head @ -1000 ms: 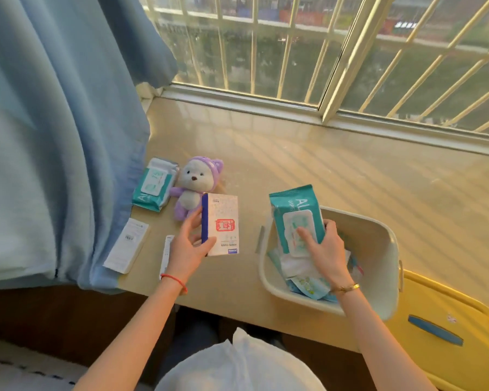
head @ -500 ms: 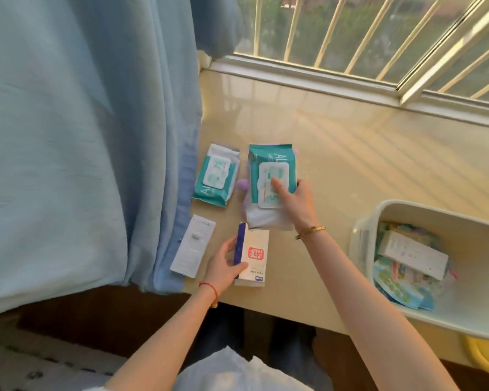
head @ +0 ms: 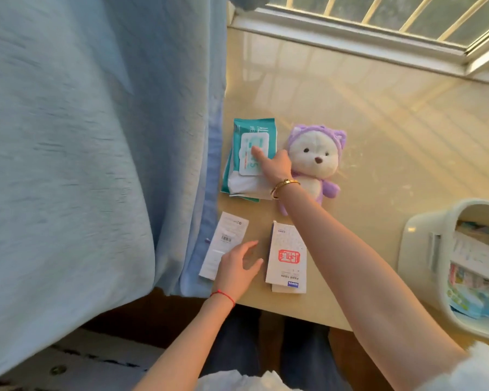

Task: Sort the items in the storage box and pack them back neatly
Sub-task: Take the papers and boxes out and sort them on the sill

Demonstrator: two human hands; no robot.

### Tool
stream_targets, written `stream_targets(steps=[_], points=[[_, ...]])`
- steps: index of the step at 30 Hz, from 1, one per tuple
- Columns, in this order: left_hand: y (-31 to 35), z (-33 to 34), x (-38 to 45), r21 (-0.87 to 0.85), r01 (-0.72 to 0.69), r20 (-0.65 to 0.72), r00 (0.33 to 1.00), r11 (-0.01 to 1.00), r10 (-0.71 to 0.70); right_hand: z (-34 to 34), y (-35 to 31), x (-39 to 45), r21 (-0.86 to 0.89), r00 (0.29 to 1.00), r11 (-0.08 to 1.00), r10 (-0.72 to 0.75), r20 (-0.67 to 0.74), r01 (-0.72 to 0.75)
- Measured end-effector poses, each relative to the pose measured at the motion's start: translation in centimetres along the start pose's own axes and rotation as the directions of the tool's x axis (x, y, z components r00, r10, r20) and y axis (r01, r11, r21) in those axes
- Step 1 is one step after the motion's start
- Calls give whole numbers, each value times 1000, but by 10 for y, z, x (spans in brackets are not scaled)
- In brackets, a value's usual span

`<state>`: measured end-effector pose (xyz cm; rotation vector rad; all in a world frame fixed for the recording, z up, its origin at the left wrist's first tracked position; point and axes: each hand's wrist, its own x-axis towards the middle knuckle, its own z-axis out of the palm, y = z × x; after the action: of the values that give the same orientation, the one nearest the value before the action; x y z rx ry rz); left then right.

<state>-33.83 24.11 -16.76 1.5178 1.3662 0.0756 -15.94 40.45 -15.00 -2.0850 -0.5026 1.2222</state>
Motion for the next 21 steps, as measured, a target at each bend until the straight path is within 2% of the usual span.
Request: stream_targets(steps=[6, 10, 17, 21], points=[[5, -14, 2, 102, -56, -18, 998, 993, 58, 2, 6, -10, -187, 997, 979, -74, 18, 76], [27, -24, -1, 186, -91, -17, 995, 978, 95, -28, 6, -38, -298, 979, 933, -199, 45, 203], [96, -32, -19, 376, -202, -72, 967, 904, 246, -140, 38, -121, -381, 862, 798, -507, -5, 467], [143, -12, -33, 455, -289, -66, 932, 842, 356, -223, 85, -159, -484, 834, 748, -548, -65, 454]])
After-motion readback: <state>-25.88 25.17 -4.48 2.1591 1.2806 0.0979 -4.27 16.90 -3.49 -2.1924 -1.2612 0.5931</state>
